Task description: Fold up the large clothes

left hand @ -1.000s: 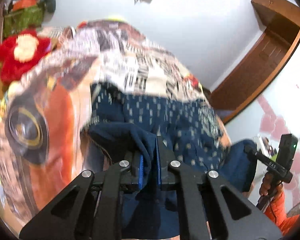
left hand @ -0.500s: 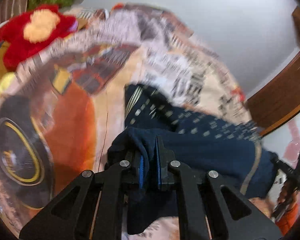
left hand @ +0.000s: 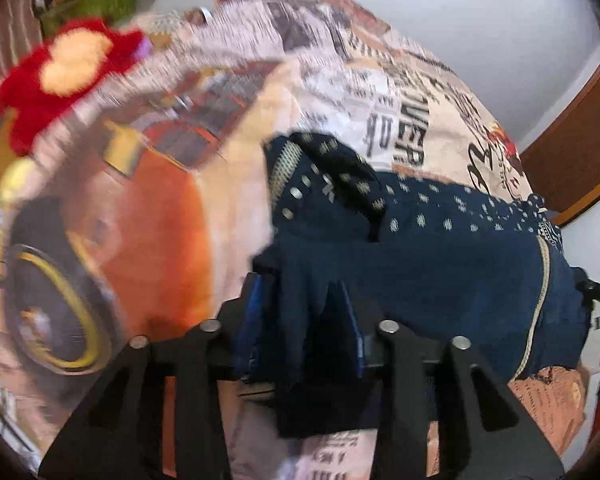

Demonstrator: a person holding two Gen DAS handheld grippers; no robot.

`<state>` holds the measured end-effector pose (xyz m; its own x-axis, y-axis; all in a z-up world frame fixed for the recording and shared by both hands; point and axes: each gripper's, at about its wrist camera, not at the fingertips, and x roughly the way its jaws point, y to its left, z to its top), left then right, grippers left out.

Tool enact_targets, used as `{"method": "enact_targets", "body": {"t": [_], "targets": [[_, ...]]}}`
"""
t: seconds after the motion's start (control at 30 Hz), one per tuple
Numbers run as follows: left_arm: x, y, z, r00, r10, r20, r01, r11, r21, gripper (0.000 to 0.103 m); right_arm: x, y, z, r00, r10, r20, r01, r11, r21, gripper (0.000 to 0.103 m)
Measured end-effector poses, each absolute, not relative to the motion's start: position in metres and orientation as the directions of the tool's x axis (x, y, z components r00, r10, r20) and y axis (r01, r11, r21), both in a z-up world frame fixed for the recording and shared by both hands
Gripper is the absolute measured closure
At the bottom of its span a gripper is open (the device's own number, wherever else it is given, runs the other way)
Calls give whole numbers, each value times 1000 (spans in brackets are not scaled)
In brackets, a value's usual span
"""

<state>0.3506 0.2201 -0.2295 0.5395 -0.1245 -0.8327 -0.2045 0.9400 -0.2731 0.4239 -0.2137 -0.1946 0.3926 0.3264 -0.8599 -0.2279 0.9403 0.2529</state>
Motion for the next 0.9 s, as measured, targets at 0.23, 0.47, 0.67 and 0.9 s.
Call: {"method": "enact_targets", "body": {"t": [0.23,0.47,0.67,0.9], "targets": [[315,236,-210,564,-98,-820,-222,938,-265,59,389,-220,-156,516,259,-816,-243,958,150,40],[295,224,-246,490,-249,-835,-188,906,-380,56,344,-225,-146,525,329,-785,-279,938,207,37],[302,211,-277,440,-302,-845,-195,887,-419,59,327,-220,-189,429,366,-826,-240,928,286,37],[310,202,-272,447,-328,-832,-143,892,-429,98,336,-208,-217,347,405,-846,-206,913,352,71]]}}
